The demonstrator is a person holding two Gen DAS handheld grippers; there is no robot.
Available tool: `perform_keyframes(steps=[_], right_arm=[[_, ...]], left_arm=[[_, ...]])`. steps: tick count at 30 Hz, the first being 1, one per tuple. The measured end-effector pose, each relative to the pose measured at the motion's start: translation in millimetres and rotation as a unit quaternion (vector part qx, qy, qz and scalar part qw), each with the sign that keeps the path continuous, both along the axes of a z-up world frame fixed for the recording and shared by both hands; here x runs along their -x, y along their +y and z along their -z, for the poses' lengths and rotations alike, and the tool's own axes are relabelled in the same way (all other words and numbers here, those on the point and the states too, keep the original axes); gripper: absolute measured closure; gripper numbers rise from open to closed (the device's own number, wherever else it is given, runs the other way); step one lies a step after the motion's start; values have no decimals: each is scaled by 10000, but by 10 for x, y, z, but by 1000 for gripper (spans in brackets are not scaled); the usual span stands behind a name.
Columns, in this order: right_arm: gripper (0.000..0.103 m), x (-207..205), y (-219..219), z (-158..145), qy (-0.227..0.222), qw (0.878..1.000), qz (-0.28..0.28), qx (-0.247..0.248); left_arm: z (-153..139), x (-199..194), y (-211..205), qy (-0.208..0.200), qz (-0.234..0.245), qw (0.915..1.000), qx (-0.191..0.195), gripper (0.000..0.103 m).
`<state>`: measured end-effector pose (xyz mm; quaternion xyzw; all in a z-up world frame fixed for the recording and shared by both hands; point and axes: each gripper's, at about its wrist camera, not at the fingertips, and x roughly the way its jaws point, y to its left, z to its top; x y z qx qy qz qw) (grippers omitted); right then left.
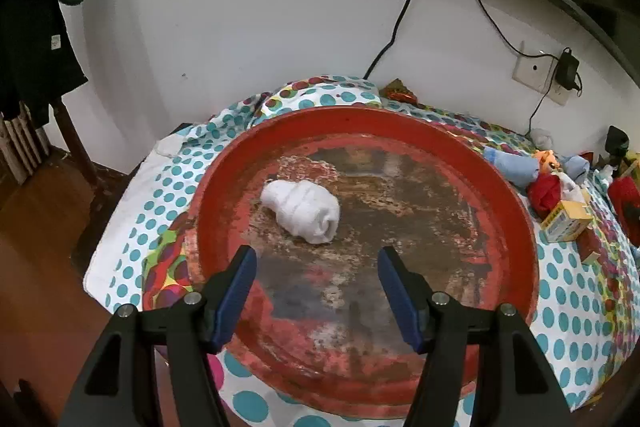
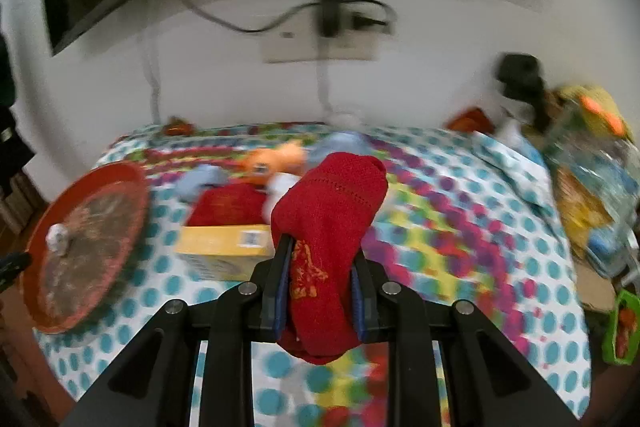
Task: Organize objects
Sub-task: 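Carry the red sock to the red tray and release it with the right gripper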
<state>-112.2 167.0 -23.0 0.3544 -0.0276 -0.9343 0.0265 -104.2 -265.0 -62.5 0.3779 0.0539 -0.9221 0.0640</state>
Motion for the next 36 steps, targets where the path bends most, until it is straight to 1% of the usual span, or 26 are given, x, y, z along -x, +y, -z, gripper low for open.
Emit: perform_keyframes(steps=[6,9,14,18,25,30,36], right_arm=[[80,84,-702,66,-151,9969,-749,206],[80,175,-1117,25,-205,9928,-1167,157],[80,310,-1703,-46,-323,9847,-1709,95],[80,456,-2169,-17,-477,9769,-2085,3],[80,759,-2718,99,-754,9700,-2310,-77],[80,934,-3047,160,-904,9660,-2420,-89],[80,1096,-3410,256,-1091,9615,-2518,-120]], left_arm=[[18,12,-27,-90,-52,9999,96,38],[10,11,-78,-117,-101,9999,67,38],[-39,-15,-228,-54,-297,9995,-35,38],[-62,-37,-354,-25,-446,9990,-81,38],[-84,-71,-529,19,-654,9977,-161,38],[-52,-72,-643,-28,-787,9964,-308,38],[-35,-66,-650,-30,-754,9967,-307,38]])
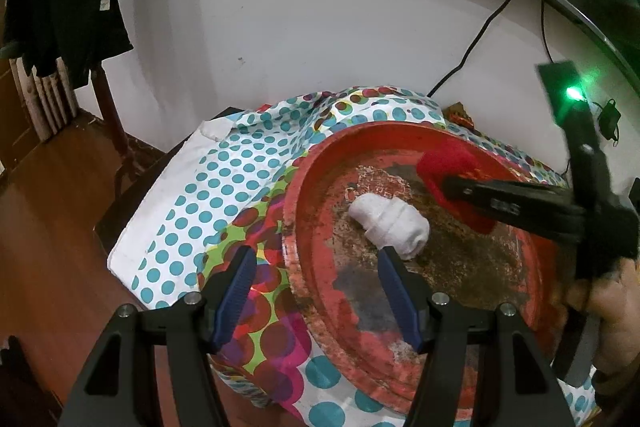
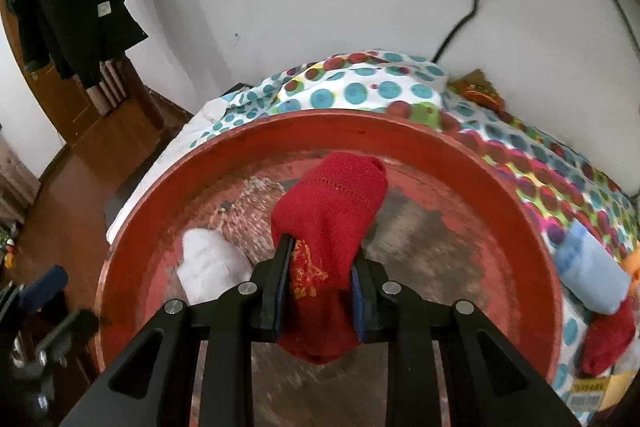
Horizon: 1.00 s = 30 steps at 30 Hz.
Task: Organize objects
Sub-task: 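Carry the red sock to the red tray and release it with the right gripper, then reach the left gripper to the yellow QR-code box while the right gripper grasps the red MARUBI box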
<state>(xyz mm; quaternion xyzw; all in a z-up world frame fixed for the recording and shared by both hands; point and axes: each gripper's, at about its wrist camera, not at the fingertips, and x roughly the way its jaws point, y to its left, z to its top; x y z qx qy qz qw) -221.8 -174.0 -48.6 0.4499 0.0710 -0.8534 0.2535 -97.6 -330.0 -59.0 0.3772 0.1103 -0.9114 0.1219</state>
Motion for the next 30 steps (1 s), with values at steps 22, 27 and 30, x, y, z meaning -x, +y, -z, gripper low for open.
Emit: perform_keyframes(steps=[22,27,30], right_arm=[[41,-117,197,-74,62,9999,85,123],[41,-335,816,-204,157,9982,456,360],[41,-471,1217,-212,231,9961,762,368]], left_arm=[[52,63,197,-52,293,9995,135,38],[59,76,326,-57,457,9987,199,38],[81,99,449,-96,610,9977,278,38]])
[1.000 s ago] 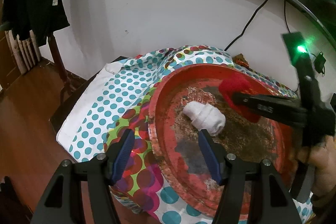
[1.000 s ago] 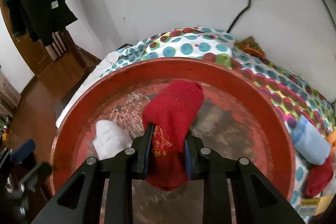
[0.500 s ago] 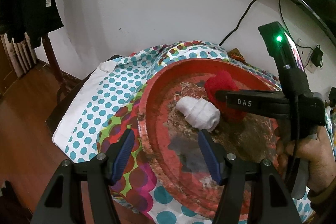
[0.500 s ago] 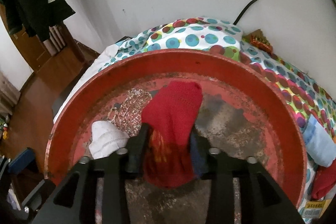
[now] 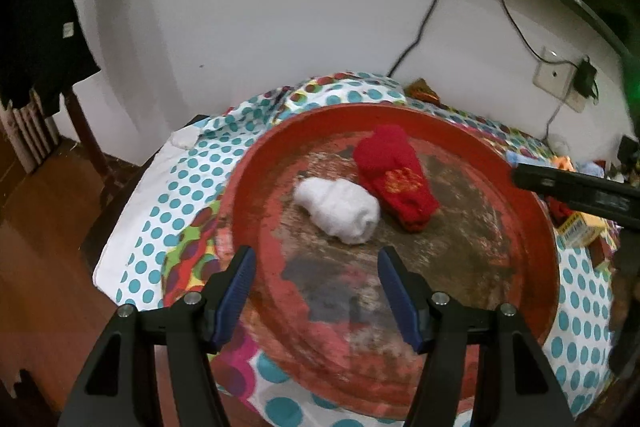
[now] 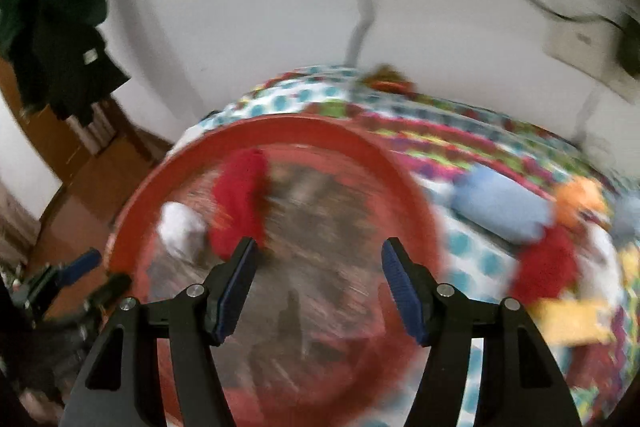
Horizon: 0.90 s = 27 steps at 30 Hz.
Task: Organize objects
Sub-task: 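Reach the left gripper to the yellow QR-code box while the right gripper grasps the red MARUBI box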
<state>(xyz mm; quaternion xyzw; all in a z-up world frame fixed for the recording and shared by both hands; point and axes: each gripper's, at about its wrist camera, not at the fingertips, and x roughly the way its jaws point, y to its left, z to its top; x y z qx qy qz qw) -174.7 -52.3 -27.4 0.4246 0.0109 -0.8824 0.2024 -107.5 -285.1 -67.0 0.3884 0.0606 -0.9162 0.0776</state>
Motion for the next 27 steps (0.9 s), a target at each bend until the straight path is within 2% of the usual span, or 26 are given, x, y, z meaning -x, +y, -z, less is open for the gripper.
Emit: perform_keyframes(steps=[9,14,20,25,27], right_arm=[[41,-489,1395,166,32,9920,1216,-345],[41,-569,1869,377,-195,9848,1676,-404],[41,-531,2011,532,-232,9839,1751,-270],[41,-430,2024,619,-233,9837,1764,-253],[42,-386,2052,652,-233,9832,1796,-234]], left_arm=[[-3,10,454,14,656,9978,134,38],[-42,-34,729,118,1119,9933,269,38],[-130,-138,1074,327,1751,9826,519,38],[-178,-160,1291,354,2161,9752,305,38],[-174,-123,1406,295,2307,9718,388,38]])
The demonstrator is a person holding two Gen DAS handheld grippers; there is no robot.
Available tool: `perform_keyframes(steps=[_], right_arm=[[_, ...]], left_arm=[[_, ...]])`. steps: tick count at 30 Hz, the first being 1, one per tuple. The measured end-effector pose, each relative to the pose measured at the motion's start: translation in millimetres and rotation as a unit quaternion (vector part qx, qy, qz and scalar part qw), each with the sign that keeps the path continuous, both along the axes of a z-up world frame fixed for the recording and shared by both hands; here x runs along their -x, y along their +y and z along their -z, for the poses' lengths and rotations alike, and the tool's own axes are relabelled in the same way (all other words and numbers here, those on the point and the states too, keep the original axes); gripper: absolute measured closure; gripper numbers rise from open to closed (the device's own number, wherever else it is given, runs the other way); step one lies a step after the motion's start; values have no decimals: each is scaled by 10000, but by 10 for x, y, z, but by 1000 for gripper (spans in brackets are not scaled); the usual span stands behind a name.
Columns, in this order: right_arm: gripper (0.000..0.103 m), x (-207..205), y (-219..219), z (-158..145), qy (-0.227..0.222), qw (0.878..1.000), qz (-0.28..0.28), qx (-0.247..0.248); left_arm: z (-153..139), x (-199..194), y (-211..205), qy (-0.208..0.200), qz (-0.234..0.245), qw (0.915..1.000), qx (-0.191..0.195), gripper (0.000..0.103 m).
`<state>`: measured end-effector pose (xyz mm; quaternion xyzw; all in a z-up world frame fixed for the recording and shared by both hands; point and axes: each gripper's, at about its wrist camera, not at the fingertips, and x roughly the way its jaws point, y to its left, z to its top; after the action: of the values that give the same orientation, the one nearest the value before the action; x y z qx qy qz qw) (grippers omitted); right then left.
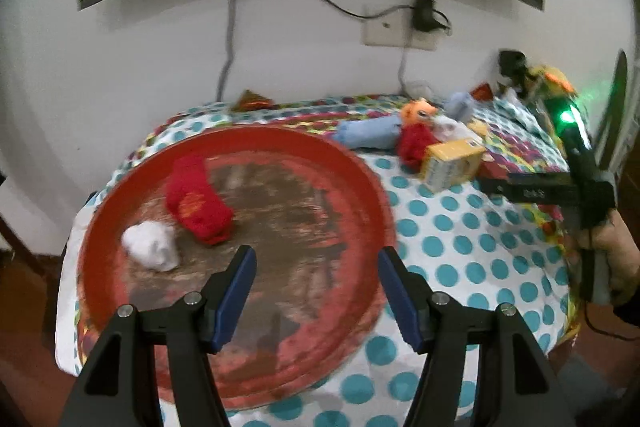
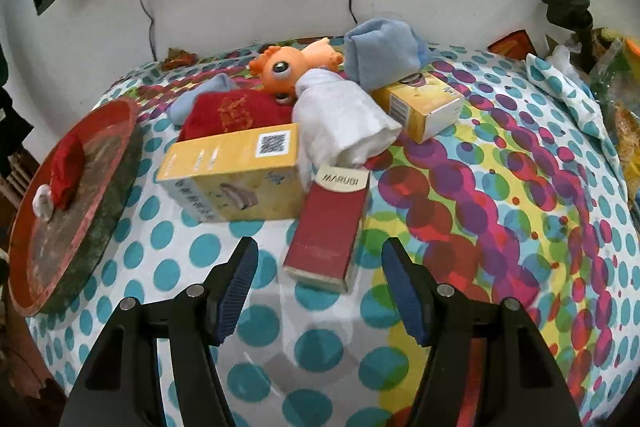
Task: Organize objects
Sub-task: 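Reach the left gripper to the yellow QR-code box while the right gripper grasps the red MARUBI box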
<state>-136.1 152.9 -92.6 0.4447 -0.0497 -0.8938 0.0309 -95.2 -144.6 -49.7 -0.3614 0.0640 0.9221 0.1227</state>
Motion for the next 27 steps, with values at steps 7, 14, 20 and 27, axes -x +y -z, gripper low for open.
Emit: perform_keyframes(steps=[7,14,20,27], right_arm=[[73,63,51,53,24,9998,-141,-150],[76,36,316,52,84,9996,-94,-265],[75,16,465,53,164,9997,-122,-138],[75,15,548,57,179,9996,-108,188]], left_arm=[[-5,228,535,-71,712,9968,363,38],[60,500,1054,-312,1619,9857,362,38],[119,790,1413,-691,2402,9672,443,38],[167,1112,1760,-1150,2993,9437,814,38]])
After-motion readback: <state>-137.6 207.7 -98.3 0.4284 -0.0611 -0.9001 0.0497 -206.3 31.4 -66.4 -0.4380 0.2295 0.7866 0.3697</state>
